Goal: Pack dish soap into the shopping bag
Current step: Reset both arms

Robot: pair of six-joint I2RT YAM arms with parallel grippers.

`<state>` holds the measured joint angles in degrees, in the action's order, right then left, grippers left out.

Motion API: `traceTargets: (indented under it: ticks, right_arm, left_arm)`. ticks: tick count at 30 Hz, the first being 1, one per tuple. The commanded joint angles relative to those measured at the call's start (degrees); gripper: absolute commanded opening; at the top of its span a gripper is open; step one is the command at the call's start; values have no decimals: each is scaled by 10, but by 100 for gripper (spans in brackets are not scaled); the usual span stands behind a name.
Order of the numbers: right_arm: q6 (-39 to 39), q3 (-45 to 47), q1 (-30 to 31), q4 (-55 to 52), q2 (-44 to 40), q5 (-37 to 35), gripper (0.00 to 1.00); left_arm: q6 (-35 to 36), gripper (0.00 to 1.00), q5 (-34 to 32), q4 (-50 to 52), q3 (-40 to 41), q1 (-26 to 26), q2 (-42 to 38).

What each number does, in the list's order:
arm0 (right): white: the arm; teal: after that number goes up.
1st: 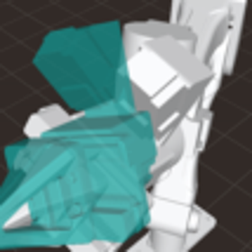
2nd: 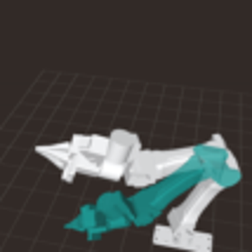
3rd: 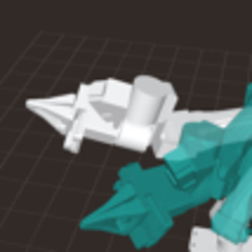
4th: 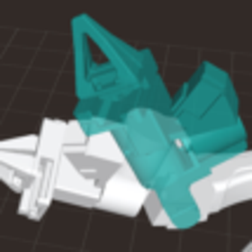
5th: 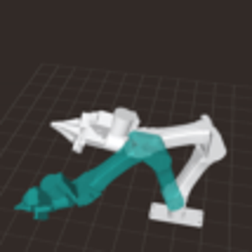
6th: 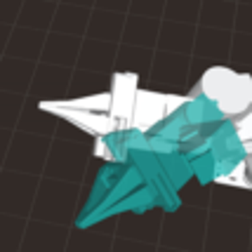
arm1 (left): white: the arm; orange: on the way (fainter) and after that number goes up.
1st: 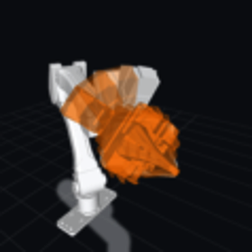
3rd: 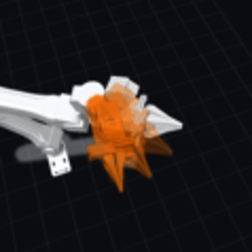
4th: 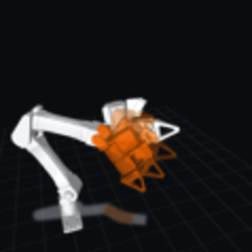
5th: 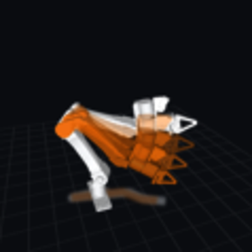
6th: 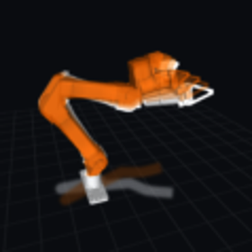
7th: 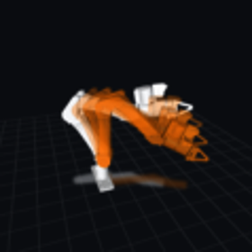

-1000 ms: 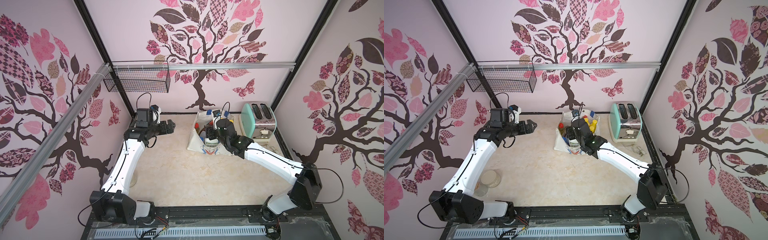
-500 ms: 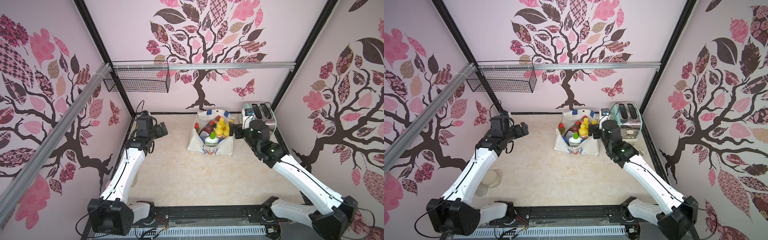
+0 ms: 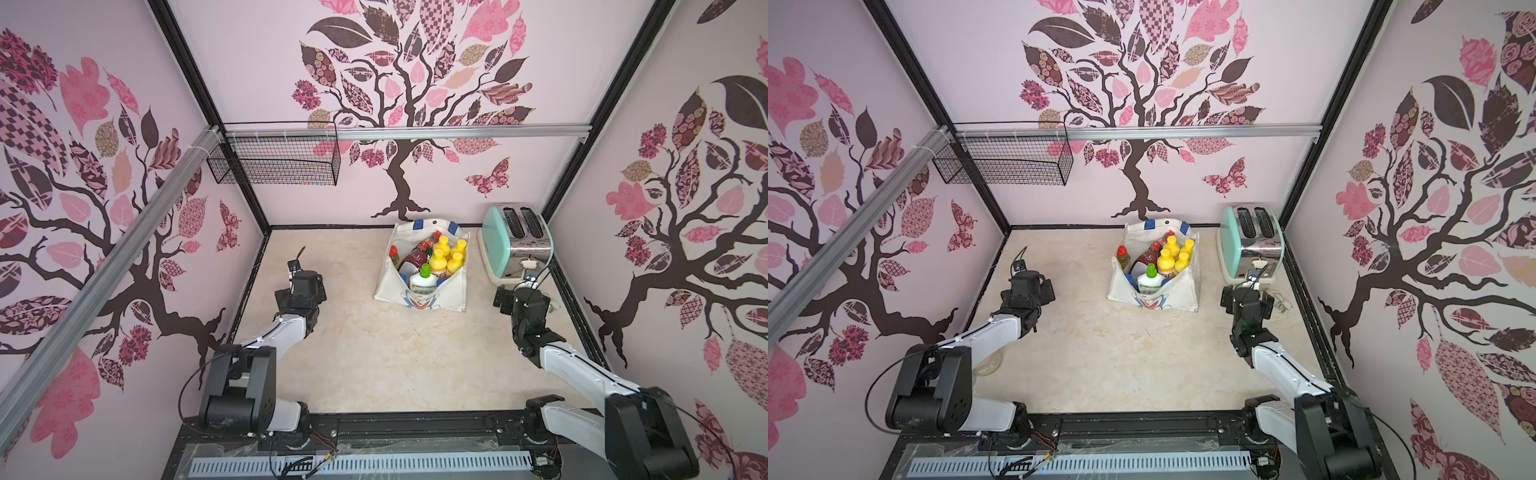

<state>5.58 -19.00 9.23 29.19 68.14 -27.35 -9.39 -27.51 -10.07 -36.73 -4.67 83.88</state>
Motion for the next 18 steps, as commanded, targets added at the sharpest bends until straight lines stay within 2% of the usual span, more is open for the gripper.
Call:
traceTargets:
  ticks: [1, 2, 5, 7, 9, 11, 12, 13, 14, 16, 18]
  right_arm:
    - [-23, 34, -1, 289, 90, 6, 100]
    - [-33, 22, -1, 296, 123, 7, 100]
    - [-54, 21, -2, 355, 188, 35, 99]
    - [-56, 30, -2, 387, 198, 38, 99]
    - [-48, 43, -6, 386, 183, 47, 100]
    - [-41, 67, -13, 417, 183, 66, 99]
    - [-43, 77, -23, 467, 210, 92, 99]
    - [-47, 77, -23, 513, 236, 93, 100]
    - [-56, 64, -23, 486, 240, 98, 99]
    - [-38, 29, -33, 357, 202, 120, 99]
    - [-38, 34, -41, 389, 215, 135, 99]
  left_arm:
    - [45, 97, 32, -152, 22, 13, 30]
    - [54, 97, 56, -194, 33, 22, 42]
    - [52, 97, 128, -231, 53, 46, 47]
    - [53, 97, 140, -256, 76, 47, 36]
    - [58, 97, 149, -336, 121, 47, 32]
    - [57, 97, 151, -445, 159, 50, 67]
    - [57, 97, 153, -458, 160, 51, 71]
    - [54, 97, 154, -406, 151, 51, 53]
    - [55, 97, 157, -382, 145, 51, 47]
    - [59, 97, 154, -440, 155, 51, 68]
    - [56, 97, 156, -387, 147, 51, 48]
